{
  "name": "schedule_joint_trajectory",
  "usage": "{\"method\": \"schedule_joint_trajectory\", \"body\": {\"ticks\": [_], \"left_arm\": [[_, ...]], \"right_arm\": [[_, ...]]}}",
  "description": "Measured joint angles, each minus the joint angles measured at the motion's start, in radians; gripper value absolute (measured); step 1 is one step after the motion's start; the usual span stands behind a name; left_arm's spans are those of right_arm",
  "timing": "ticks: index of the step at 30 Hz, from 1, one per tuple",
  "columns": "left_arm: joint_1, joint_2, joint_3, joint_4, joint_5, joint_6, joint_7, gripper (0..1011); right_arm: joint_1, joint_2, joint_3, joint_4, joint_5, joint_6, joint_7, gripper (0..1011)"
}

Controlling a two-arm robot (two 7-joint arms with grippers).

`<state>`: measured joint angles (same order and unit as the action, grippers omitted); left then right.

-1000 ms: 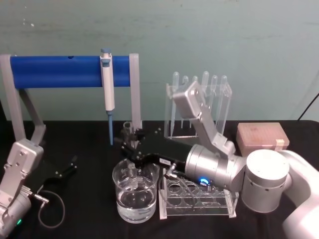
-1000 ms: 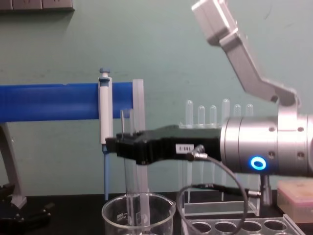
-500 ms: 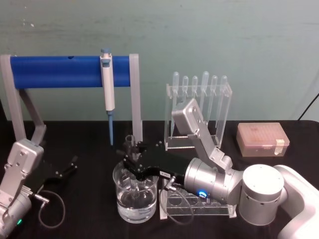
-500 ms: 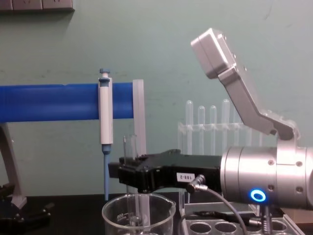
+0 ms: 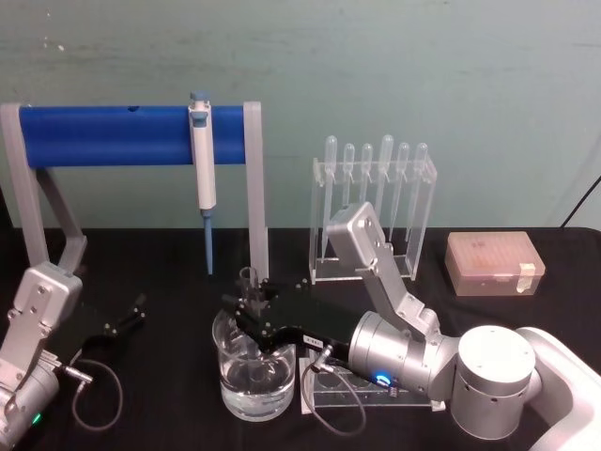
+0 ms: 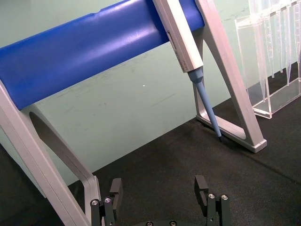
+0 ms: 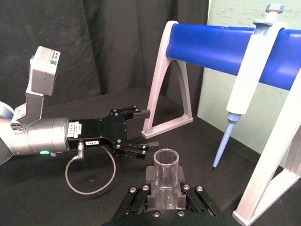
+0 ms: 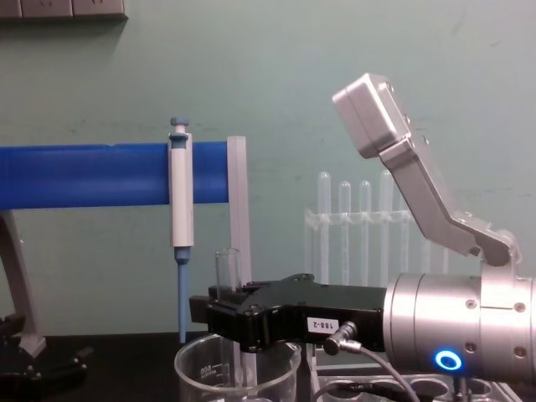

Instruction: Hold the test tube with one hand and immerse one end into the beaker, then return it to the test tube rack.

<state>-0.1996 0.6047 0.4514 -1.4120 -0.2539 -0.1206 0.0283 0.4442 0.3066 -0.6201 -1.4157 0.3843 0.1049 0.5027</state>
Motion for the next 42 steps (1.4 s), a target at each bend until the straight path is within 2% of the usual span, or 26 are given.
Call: {"method": "schedule_joint_trajectory", "body": {"ticks": [42], "left_arm": [[0.000,0.000,0.000,0.000,0.000,0.000,0.000,1000]], "right_arm": [[-0.002,0.000,0.002,-0.002,-0.001,-0.001,0.000,224]]}}
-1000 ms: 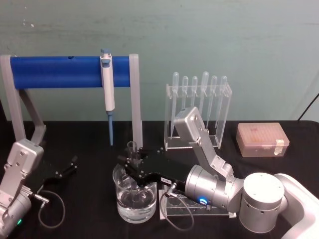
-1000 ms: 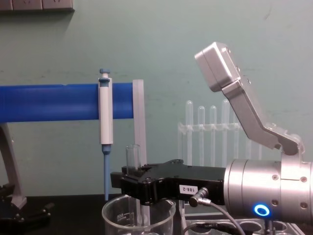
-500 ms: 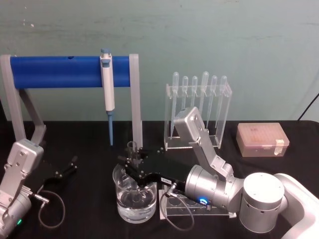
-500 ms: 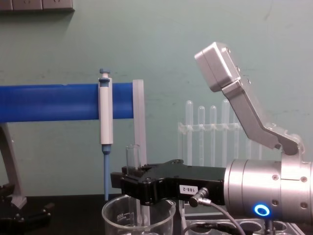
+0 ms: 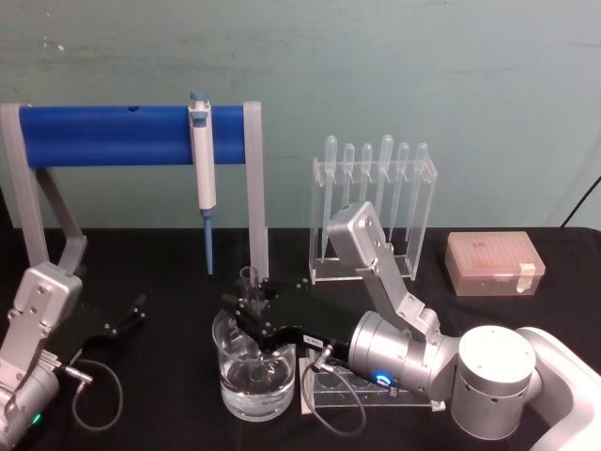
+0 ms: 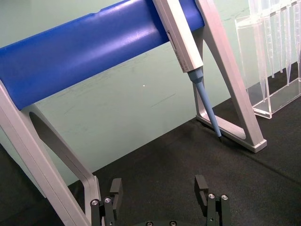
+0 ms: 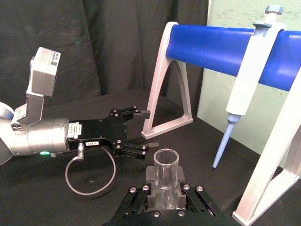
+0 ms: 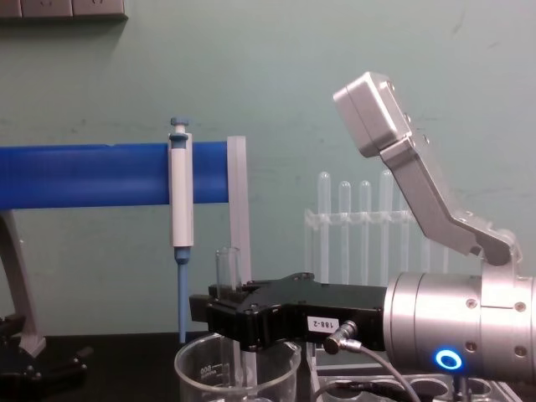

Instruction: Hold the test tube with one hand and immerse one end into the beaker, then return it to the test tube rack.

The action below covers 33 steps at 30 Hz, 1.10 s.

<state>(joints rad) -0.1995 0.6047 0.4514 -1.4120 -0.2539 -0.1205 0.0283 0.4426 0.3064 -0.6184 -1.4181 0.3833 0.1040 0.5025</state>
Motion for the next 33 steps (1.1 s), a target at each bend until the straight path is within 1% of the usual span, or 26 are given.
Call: {"method": "schedule_joint_trajectory", "body": {"ticks": [33], "left_arm": [[0.000,0.000,0.000,0.000,0.000,0.000,0.000,1000]], "right_arm": [[0.000,0.000,0.000,0.000,0.000,0.000,0.000,224]]}}
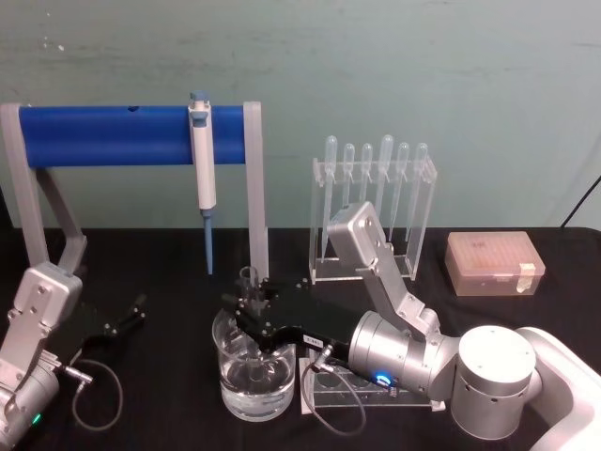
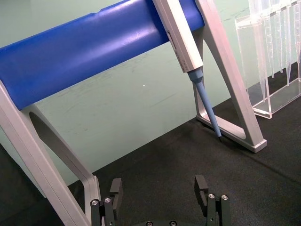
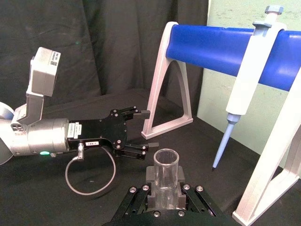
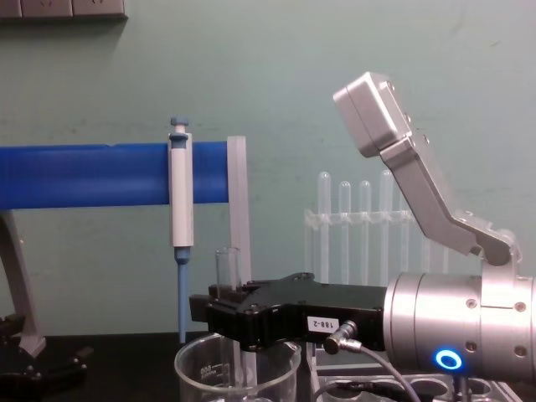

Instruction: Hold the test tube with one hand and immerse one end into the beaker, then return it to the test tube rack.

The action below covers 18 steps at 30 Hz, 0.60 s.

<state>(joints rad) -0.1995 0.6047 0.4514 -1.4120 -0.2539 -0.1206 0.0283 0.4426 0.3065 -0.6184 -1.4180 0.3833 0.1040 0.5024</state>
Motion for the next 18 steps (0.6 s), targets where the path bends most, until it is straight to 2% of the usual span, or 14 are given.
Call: {"method": "schedule_joint_trajectory", "body": {"ticks": [18], "left_arm": [[0.000,0.000,0.000,0.000,0.000,0.000,0.000,1000]], "right_arm": [[0.000,0.000,0.000,0.000,0.000,0.000,0.000,224]]}}
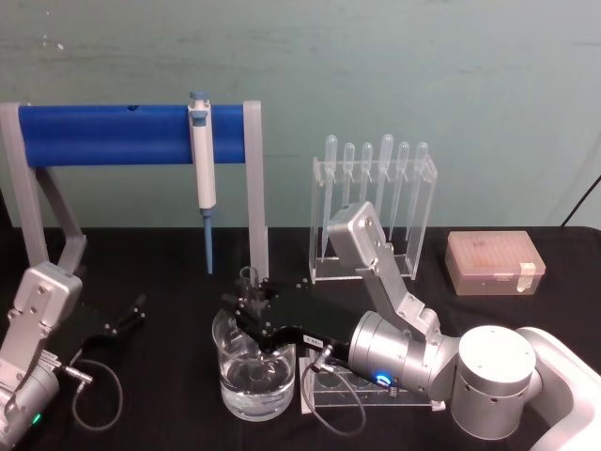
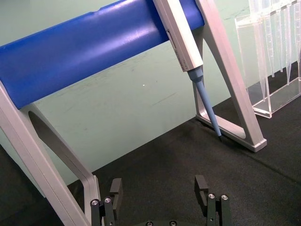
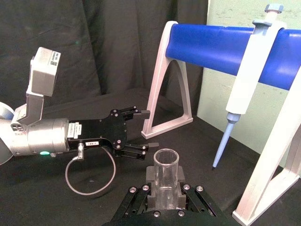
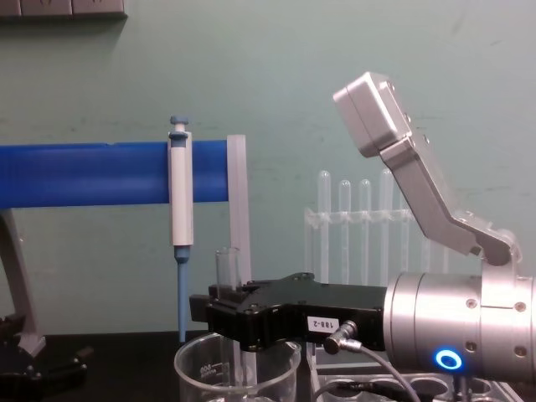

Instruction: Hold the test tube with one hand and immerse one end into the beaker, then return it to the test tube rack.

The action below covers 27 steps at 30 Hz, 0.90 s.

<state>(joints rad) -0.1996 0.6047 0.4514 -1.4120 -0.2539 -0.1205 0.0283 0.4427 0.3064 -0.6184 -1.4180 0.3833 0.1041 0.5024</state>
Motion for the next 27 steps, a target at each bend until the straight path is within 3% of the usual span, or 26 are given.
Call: {"method": "schedule_joint_trajectory", "body": {"ticks": [27], "left_arm": [[0.000,0.000,0.000,0.000,0.000,0.000,0.000,1000]], "right_arm": [[0.000,0.000,0.000,0.000,0.000,0.000,0.000,224]]}}
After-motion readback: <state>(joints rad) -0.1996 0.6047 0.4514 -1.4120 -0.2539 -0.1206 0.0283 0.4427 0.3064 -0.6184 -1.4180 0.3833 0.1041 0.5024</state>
